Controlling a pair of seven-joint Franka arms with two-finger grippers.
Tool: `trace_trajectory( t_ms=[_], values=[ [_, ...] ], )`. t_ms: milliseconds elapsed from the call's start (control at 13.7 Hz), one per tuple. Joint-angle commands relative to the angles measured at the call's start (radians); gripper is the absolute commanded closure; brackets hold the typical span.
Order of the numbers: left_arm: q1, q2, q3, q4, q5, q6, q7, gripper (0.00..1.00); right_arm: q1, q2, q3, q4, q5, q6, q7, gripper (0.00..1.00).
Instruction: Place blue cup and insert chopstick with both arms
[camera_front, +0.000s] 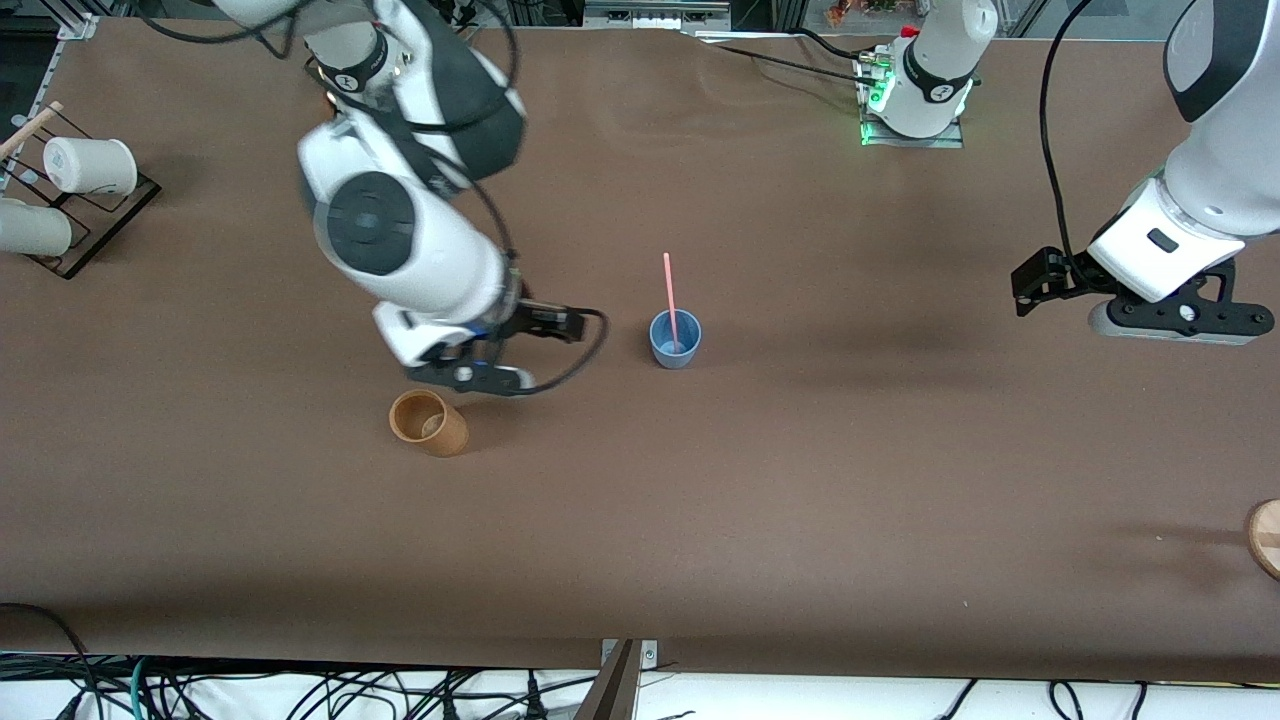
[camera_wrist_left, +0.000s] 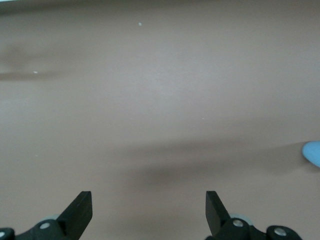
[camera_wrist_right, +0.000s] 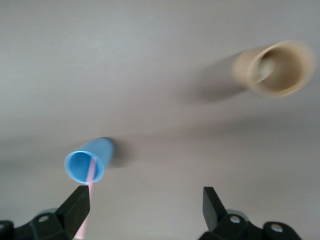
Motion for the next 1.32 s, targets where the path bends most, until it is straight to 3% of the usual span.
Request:
trace_trajectory(
  t_ms=[0,146,366,1244],
  values=[
    [0.006,-0.01,-0.001,0.006,-0.025,-0.004,0.023,0.0,-0.124,-0.232,0.011,-0.287,-0.017,0.015,-0.2,0.0],
    [0.008,-0.01,0.0,0.006,-0.026,-0.005,0.023,0.0,-0.198,-0.316,0.011,-0.365,-0.02,0.014,-0.335,0.0],
    [0.012,-0.01,0.0,0.005,-0.029,-0.005,0.023,0.0,-0.247,-0.399,0.011,-0.431,-0.124,0.015,-0.434,0.0],
    [0.011,-0.01,-0.001,0.005,-0.032,-0.005,0.029,0.0,-0.266,-0.422,0.002,-0.424,-0.132,0.029,-0.48,0.0]
  ],
)
